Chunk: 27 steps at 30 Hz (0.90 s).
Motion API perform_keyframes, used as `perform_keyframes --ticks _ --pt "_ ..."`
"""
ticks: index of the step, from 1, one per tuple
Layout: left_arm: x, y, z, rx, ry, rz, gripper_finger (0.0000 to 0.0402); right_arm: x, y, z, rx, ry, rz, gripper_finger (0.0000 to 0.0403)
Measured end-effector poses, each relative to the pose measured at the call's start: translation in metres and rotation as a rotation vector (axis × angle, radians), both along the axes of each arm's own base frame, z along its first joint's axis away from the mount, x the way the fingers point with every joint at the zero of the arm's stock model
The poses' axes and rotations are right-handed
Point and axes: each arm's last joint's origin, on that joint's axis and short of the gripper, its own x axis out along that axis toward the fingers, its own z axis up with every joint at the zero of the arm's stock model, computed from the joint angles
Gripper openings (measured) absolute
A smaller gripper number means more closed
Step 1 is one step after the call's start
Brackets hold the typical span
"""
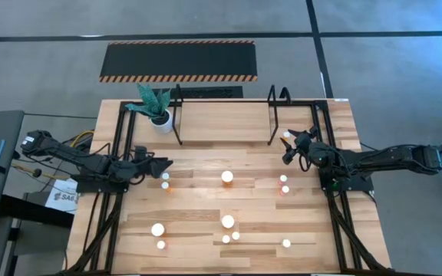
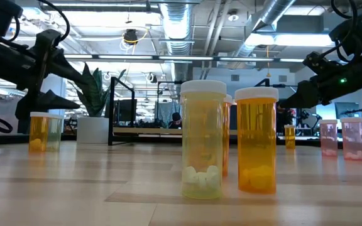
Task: Pick and place medicine bottles onto shelf by color
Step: Put the top left yellow pill bottle on the shelf
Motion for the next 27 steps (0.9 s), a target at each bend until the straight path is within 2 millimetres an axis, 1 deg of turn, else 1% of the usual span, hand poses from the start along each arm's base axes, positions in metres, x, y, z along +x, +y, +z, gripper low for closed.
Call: perform_keyframes --ticks 5,12,21,27 --pt "0.0 -0.0001 0.0 0.031 0.015 -0.013 0.0279 0.0 0.0 -0.0001 0.0 0.0 0.0 0.0244" --pt "0.0001 -0.0003 -0.0001 0.031 0.017 -0.02 0.0279 0.0 0.0 0.0 0.0 0.0 -0.001 0.0244" --pt "-0.0005 0.0011 0.0003 0.066 0.019 0.024 0.0279 0.0 0.0 0.0 0.0 0.0 0.0 0.0244" --pt "-0.0004 0.001 0.0002 0.04 0.008 0.026 0.0279 0.0 0.0 0.0 0.0 0.0 0.0 0.0244"
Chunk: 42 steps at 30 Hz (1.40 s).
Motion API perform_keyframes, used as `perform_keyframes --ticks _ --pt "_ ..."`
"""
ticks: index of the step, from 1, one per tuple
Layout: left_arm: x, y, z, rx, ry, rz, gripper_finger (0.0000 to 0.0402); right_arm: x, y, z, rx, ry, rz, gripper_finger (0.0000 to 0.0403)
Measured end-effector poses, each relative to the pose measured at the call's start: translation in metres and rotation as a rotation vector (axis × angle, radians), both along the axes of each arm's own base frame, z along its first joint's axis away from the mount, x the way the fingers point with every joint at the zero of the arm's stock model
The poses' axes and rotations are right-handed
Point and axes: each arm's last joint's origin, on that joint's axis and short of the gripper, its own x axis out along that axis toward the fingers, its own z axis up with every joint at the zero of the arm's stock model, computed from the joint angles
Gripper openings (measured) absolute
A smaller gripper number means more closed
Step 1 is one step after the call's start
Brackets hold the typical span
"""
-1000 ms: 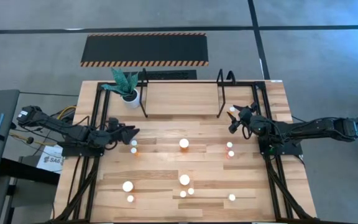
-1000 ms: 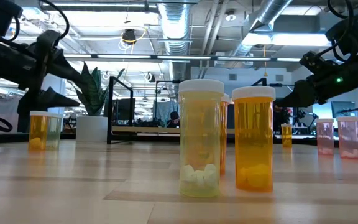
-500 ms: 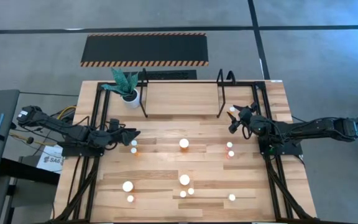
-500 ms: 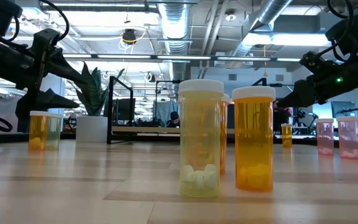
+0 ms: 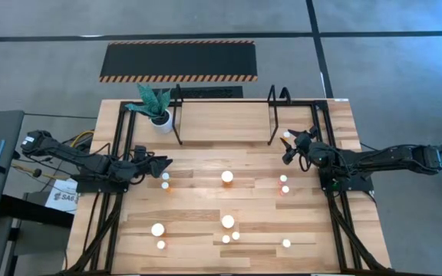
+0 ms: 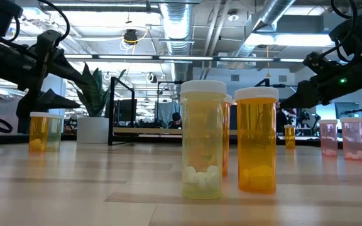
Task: Pick and place medicine bottles onto shelf by color
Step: Put the top left yellow pill bottle on the shelf
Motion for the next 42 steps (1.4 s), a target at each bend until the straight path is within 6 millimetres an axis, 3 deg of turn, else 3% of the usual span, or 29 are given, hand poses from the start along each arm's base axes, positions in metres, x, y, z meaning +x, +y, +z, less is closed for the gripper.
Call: perform_keyframes --ticks 13,21,29,35,42 --pt "0.002 0.011 0.003 -0.072 0.044 0.024 0.0279 0.0 0.0 0.0 0.0 0.0 0.0 0.0244" --pt "-0.001 0.019 0.045 -0.049 0.184 0.006 0.0279 0.0 0.0 0.0 0.0 0.0 0.0 0.0244" --pt "-0.005 0.019 0.062 -0.227 0.324 -0.076 0.0279 0.0 0.0 0.0 0.0 0.0 0.0 0.0244" --pt "0.009 0.022 0.077 -0.265 0.483 -0.092 0.0279 0.0 0.0 0.0 0.0 0.0 0.0 0.0244" --pt "0.04 0.027 0.093 -0.248 0.713 -0.17 0.0279 0.0 0.0 0.0 0.0 0.0 0.0 0.0244"
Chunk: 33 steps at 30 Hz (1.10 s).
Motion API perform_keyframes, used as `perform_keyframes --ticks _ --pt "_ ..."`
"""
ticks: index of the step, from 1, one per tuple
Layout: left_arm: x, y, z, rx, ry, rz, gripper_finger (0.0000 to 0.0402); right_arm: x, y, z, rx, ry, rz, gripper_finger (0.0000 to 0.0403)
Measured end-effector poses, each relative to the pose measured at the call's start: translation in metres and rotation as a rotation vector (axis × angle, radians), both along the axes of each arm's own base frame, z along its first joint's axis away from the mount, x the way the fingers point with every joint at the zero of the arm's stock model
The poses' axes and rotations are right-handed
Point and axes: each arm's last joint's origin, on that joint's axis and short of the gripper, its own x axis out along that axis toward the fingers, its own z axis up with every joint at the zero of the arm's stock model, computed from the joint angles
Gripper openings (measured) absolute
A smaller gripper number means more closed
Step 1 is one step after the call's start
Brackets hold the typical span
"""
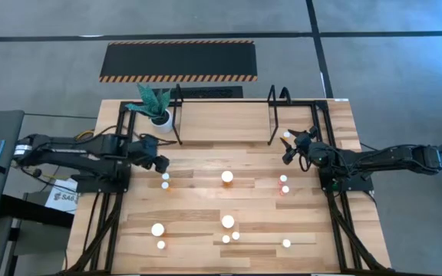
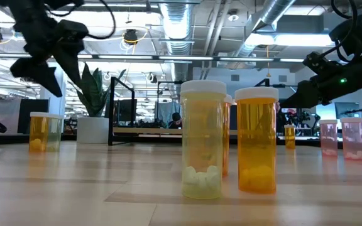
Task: Pick and place medicine bottles onto shelf by color
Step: Put the top left yellow pill bottle on the shelf
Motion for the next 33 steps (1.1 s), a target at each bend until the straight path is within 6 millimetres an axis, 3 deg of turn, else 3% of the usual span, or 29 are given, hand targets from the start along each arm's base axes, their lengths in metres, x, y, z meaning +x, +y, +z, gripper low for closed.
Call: perform_keyframes --ticks 9,14,33 --pt "0.041 0.0 -0.023 -0.076 0.291 -0.126 0.0279 0.0 0.0 0.0 0.0 0.0 0.0 0.0244" --pt "0.054 0.001 -0.022 -0.074 0.338 -0.131 0.0279 0.0 0.0 0.0 0.0 0.0 0.0 0.0244" --pt "0.057 -0.014 -0.02 -0.031 0.34 -0.112 0.032 0.0 0.0 0.0 0.0 0.0 0.0 0.0244"
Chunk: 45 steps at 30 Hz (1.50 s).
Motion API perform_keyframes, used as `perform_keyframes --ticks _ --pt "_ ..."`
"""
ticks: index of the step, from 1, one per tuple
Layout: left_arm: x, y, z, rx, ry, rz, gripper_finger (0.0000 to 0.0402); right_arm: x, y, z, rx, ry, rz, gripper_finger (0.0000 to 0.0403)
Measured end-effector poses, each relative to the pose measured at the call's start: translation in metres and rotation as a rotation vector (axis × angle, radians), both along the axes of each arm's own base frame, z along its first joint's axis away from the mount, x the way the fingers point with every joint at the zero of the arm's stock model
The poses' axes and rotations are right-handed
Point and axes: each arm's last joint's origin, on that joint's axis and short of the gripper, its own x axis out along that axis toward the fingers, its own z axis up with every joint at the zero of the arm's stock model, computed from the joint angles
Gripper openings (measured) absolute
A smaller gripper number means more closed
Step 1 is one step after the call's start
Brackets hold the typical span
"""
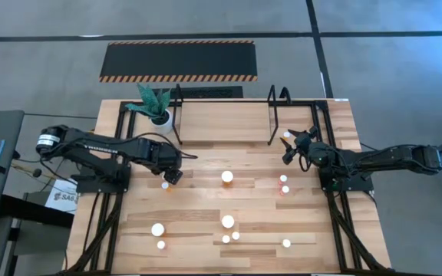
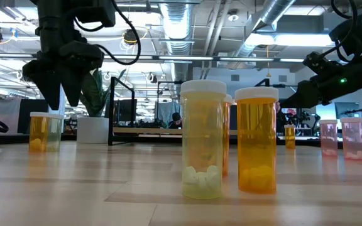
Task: Pick and place medicine bottles onto shelf by color
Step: Put the top left yellow pill bottle on the shelf
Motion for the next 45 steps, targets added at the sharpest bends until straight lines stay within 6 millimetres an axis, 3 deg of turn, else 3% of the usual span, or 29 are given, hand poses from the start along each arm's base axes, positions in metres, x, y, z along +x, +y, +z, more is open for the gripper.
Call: perform_keyframes --ticks 16,24,45 --pt "0.006 -0.006 -0.028 -0.005 0.106 -0.024 0.032 0.0 0.0 -0.001 0.003 0.015 0.0 0.0244" --pt "0.006 -0.006 -0.031 0.026 0.103 -0.053 0.0317 -0.001 0.0 -0.002 0.004 0.022 0.0 0.0244" --pt "0.007 -0.007 -0.031 -0.008 0.091 -0.102 0.0171 -0.001 0.0 -0.002 0.004 0.022 0.0 0.0244"
